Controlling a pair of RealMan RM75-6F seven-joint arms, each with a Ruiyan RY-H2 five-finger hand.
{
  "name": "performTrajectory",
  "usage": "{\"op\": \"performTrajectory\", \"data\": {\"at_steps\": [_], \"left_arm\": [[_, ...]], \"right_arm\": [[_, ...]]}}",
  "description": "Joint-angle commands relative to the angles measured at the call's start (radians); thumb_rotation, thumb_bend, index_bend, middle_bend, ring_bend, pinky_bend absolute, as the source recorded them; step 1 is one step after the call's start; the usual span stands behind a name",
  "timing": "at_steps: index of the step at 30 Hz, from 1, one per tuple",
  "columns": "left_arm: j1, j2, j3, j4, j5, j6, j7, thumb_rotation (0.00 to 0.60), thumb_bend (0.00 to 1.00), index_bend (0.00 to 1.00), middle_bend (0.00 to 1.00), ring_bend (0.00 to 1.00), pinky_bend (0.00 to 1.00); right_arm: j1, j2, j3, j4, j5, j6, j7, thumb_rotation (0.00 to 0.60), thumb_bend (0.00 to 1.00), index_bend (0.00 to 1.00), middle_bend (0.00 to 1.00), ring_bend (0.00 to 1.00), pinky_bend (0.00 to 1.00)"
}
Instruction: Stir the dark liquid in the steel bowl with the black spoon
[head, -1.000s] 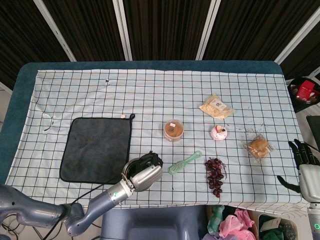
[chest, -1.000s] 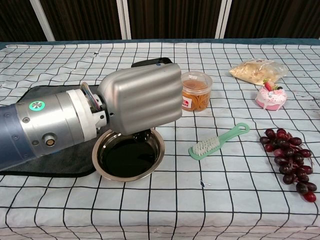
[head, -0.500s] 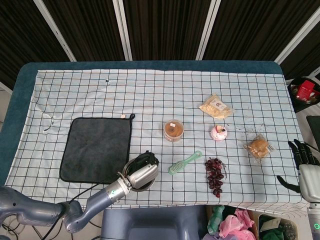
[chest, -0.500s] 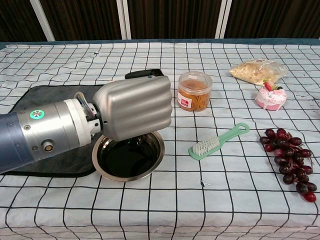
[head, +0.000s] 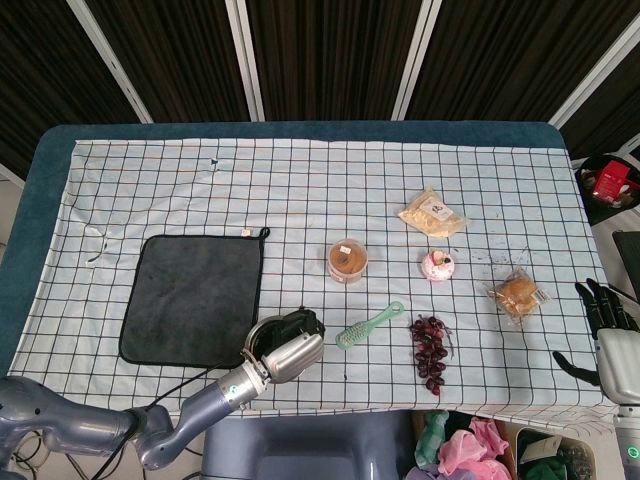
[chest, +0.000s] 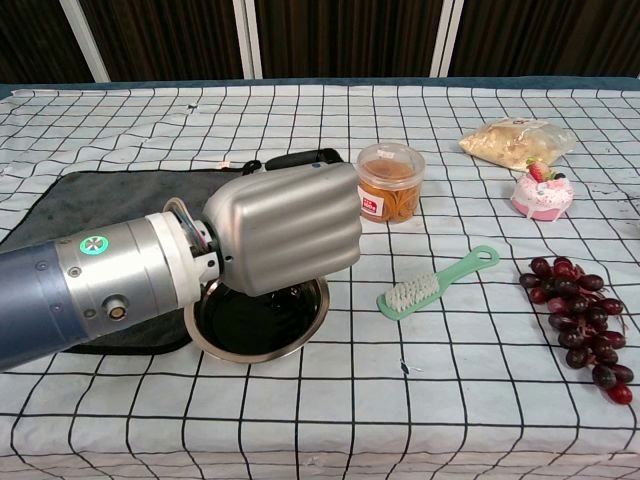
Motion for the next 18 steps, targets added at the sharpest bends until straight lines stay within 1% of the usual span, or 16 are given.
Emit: {"op": "performTrajectory", "data": {"at_steps": [1,9,18], "left_arm": [[0.005,-0.004,0.01,-0.011,0.004,-0.006,-0.001,0.6,0.47,0.65,0.93,0.85,0.76],[0.012,0.001,0.023,-0.062,0.019,-0.015,0.0,0.6,0.47,0.66,0.93,0.85,0.76],[0.042,0.057,0.075,-0.133,0.072,-0.006,-0.009,0.6,0.48,0.66,0.94,0.85,0.76]], "right_arm": [[0.0,0.0,0.0,0.0,-0.001,0.0,0.002,0.6,0.11,0.03,0.01,0.04,0.22],[-0.001,0.001,0.002,-0.002,0.0,0.004,0.005,0.6,0.11,0.03,0.01,0.04,0.22],[-0.003,0.001,0.002,-0.005,-0.001,0.007,0.003,0.6,0.11,0.03,0.01,0.04,0.22]]}}
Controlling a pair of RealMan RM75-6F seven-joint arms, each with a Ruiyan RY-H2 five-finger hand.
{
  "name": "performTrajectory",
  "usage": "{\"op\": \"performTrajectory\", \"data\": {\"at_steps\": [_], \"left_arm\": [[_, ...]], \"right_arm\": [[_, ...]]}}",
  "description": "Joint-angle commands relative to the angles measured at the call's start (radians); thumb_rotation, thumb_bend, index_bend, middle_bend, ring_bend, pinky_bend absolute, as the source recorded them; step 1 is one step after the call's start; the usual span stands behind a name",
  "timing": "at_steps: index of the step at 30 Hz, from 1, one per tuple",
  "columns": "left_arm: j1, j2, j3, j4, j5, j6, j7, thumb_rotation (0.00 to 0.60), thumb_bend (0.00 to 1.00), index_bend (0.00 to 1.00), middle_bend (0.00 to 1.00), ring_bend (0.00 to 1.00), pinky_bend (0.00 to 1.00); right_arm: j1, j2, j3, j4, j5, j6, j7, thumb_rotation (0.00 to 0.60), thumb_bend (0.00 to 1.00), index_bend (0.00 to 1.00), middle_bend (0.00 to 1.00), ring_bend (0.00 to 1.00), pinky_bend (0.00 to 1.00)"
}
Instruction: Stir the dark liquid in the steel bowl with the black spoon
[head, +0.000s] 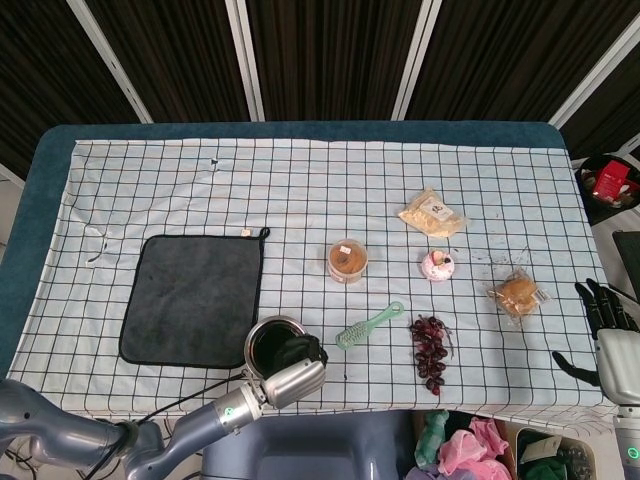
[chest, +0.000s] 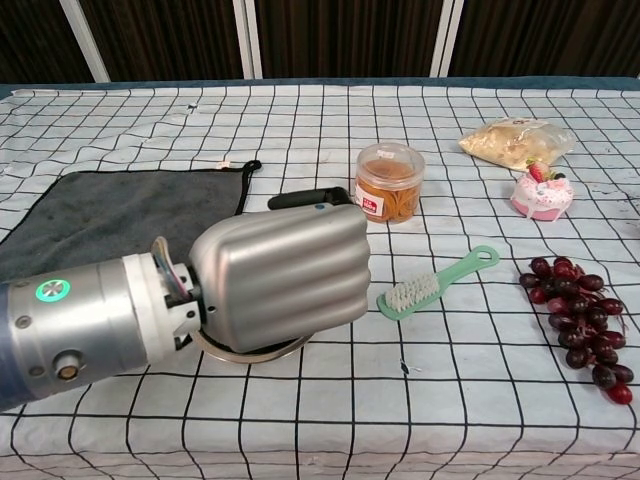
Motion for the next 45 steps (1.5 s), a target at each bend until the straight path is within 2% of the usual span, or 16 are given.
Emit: {"op": "performTrajectory", "data": {"at_steps": [1,8,14,22,32,38,45], "left_arm": [[0.016,0.024,0.015,-0.023,0.016,0.013,-0.009,0.6,0.48,0.66,0.93,0.85,0.76],[0.053,0.096,0.046,-0.046,0.045,0.031,-0.031,0.6,0.48,0.66,0.93,0.85,0.76],[0.061,0.105,0.004,0.014,-0.003,0.011,-0.042,0.6,0.48,0.65,0.93,0.85,0.76],[0.042,0.059,-0.054,0.081,-0.001,-0.006,-0.063,0.6,0.48,0.66,0.93,0.85,0.76],[0.017,-0.05,-0.104,0.147,-0.024,-0.04,-0.055,0.6,0.48,0.67,0.93,0.85,0.76],[0.021,-0.068,-0.097,0.119,-0.008,-0.034,-0.065,0.6,0.48,0.68,0.94,0.85,0.76],[0.051,-0.032,-0.059,0.038,-0.004,-0.022,-0.081,0.6,0.48,0.68,0.94,0.85,0.76]], "right_arm": [[-0.001,0.0,0.0,-0.001,0.0,0.001,-0.002,0.6,0.11,0.03,0.01,0.04,0.22],[0.0,-0.003,-0.001,-0.005,0.001,0.0,-0.012,0.6,0.11,0.03,0.01,0.04,0.22],[0.001,-0.005,-0.001,-0.006,0.0,-0.001,-0.019,0.6,0.11,0.03,0.01,0.04,0.22],[0.003,-0.006,0.0,-0.003,0.006,-0.007,-0.015,0.6,0.11,0.03,0.01,0.04,0.22],[0.001,-0.003,0.0,-0.006,0.006,-0.006,-0.011,0.6,0.11,0.02,0.01,0.04,0.22],[0.002,-0.002,-0.001,-0.006,0.005,-0.007,-0.009,0.6,0.11,0.02,0.01,0.04,0.22],[0.0,0.0,-0.001,-0.01,0.005,-0.005,-0.01,0.6,0.11,0.02,0.01,0.04,0.22]]}}
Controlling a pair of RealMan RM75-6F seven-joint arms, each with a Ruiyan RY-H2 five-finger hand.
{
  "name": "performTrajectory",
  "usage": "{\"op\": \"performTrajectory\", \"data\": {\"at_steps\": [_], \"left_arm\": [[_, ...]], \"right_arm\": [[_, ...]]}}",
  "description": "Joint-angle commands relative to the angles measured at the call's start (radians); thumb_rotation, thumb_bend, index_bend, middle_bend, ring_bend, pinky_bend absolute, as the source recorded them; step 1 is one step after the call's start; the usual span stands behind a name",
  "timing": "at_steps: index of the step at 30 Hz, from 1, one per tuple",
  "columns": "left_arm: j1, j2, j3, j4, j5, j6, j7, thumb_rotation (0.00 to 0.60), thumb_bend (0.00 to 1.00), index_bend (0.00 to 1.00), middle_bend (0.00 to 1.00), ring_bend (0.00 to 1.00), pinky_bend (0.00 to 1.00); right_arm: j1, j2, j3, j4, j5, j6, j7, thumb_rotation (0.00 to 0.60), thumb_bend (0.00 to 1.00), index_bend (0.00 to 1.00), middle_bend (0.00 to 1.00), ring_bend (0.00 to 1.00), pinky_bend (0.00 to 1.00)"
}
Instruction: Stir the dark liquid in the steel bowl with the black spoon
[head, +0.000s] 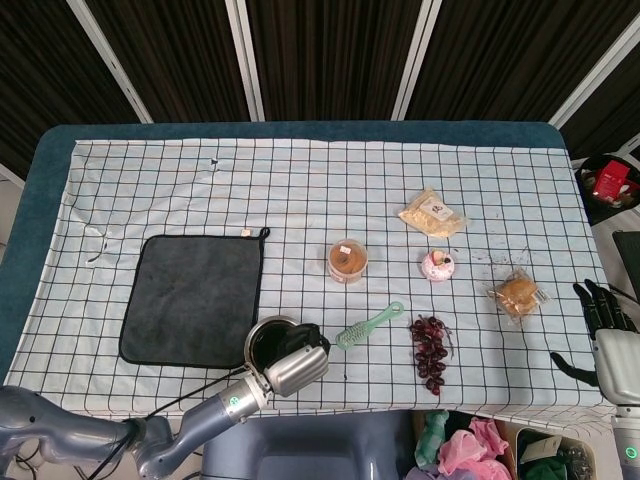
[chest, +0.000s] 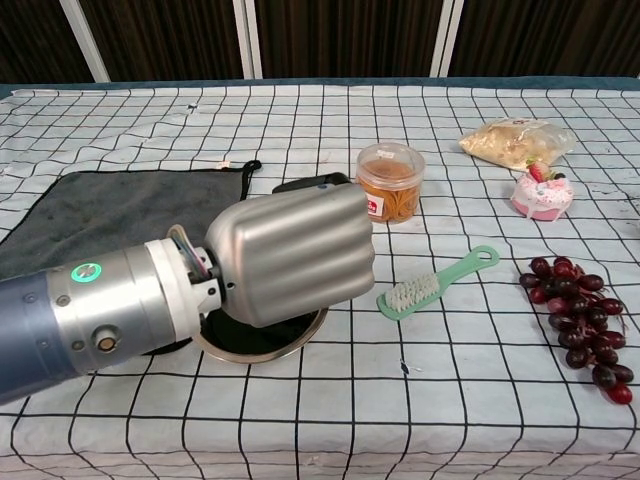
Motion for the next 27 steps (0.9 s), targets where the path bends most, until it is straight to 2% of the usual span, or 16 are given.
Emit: {"op": "performTrajectory", "data": {"at_steps": [1,7,15,21,27], "left_arm": [[0.023,0.028,0.023,-0.048,0.002,0.013,-0.022,0.6,0.48,0.68,0.94,0.85,0.76],[0.051,0.092,0.05,-0.099,0.009,0.029,-0.038,0.6,0.48,0.68,0.94,0.85,0.76],[0.057,0.144,0.04,-0.062,-0.008,0.019,-0.034,0.6,0.48,0.68,0.94,0.85,0.76],[0.039,0.109,0.005,-0.006,-0.009,0.005,-0.044,0.6,0.48,0.68,0.94,0.85,0.76],[0.013,0.037,-0.036,0.056,-0.012,-0.01,-0.034,0.6,0.48,0.68,0.94,0.85,0.76]], "right_arm": [[-0.001,0.0,0.0,-0.001,-0.001,0.002,-0.001,0.6,0.11,0.02,0.01,0.04,0.22],[-0.002,0.001,0.001,-0.003,0.001,0.003,-0.002,0.6,0.11,0.02,0.01,0.04,0.22],[-0.001,-0.002,0.0,-0.007,0.001,0.003,-0.013,0.6,0.11,0.02,0.01,0.04,0.22],[0.001,-0.004,-0.001,-0.006,0.003,-0.003,-0.014,0.6,0.11,0.02,0.01,0.04,0.22],[0.002,-0.005,0.001,-0.002,0.006,-0.005,-0.008,0.6,0.11,0.02,0.01,0.04,0.22]]}}
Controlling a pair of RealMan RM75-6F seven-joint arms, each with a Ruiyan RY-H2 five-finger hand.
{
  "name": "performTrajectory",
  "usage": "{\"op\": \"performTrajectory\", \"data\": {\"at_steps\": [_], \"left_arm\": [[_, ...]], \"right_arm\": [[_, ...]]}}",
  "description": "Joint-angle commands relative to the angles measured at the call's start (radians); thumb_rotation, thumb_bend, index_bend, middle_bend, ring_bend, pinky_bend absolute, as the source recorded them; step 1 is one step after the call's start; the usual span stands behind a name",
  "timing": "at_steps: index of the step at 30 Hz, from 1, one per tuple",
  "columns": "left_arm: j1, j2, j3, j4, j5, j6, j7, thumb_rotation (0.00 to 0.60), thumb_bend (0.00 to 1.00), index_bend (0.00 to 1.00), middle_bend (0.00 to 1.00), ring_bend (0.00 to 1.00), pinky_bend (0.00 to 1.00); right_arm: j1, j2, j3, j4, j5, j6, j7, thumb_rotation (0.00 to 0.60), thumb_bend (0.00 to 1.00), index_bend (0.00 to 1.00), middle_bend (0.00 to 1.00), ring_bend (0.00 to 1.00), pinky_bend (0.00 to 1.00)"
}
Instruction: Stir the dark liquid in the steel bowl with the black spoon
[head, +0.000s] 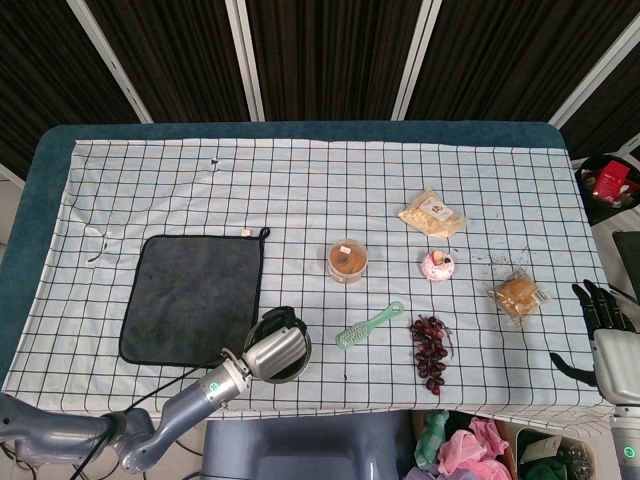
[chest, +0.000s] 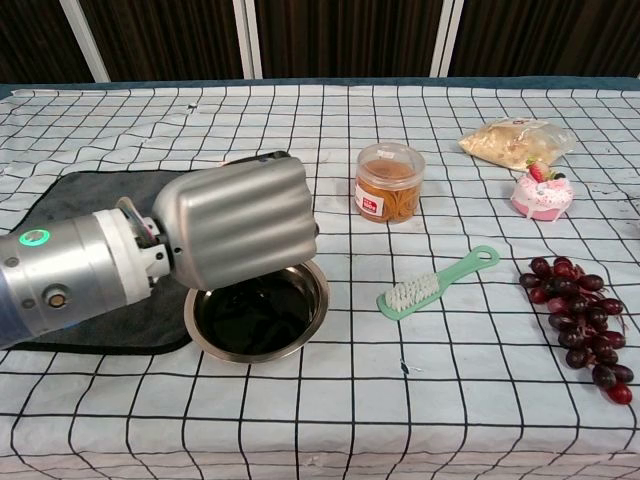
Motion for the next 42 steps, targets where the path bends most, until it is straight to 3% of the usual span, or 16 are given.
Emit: {"op": "performTrajectory", "data": {"at_steps": [1,9,14,21,27,34,42], "left_arm": [[-0.014,-0.036,-0.018,0.027,-0.003,-0.01,0.006,0.6,0.48,0.68,0.94,0.85,0.76],[-0.025,-0.088,-0.017,0.034,0.016,-0.014,-0.005,0.6,0.48,0.68,0.94,0.85,0.76],[-0.008,-0.085,0.016,-0.015,0.04,0.0,-0.014,0.6,0.48,0.68,0.94,0.85,0.76],[0.029,-0.024,0.07,-0.112,0.051,0.018,-0.001,0.6,0.48,0.68,0.94,0.85,0.76],[0.07,0.099,0.127,-0.192,0.078,0.044,-0.03,0.6,0.48,0.68,0.94,0.85,0.76],[0.083,0.133,0.103,-0.14,0.064,0.04,-0.066,0.6,0.48,0.68,0.94,0.85,0.76],[0.062,0.096,0.053,-0.064,0.059,0.006,-0.095,0.6,0.48,0.69,0.94,0.85,0.76]], "right_arm": [[0.0,0.0,0.001,0.001,0.0,0.002,0.002,0.6,0.11,0.02,0.01,0.04,0.22],[-0.002,0.001,0.004,0.004,0.005,0.003,0.008,0.6,0.11,0.02,0.01,0.04,0.22],[-0.001,0.0,0.004,0.004,0.006,0.002,0.01,0.6,0.11,0.02,0.01,0.04,0.22],[0.001,-0.002,0.001,0.003,0.001,-0.002,0.005,0.6,0.11,0.02,0.01,0.04,0.22],[0.0,-0.004,0.0,-0.001,0.0,0.001,-0.006,0.6,0.11,0.02,0.01,0.04,0.22],[0.001,-0.008,-0.001,-0.004,0.0,0.0,-0.017,0.6,0.11,0.02,0.01,0.04,0.22],[0.004,-0.013,-0.001,0.0,0.006,-0.008,-0.024,0.6,0.11,0.02,0.01,0.04,0.22]]}}
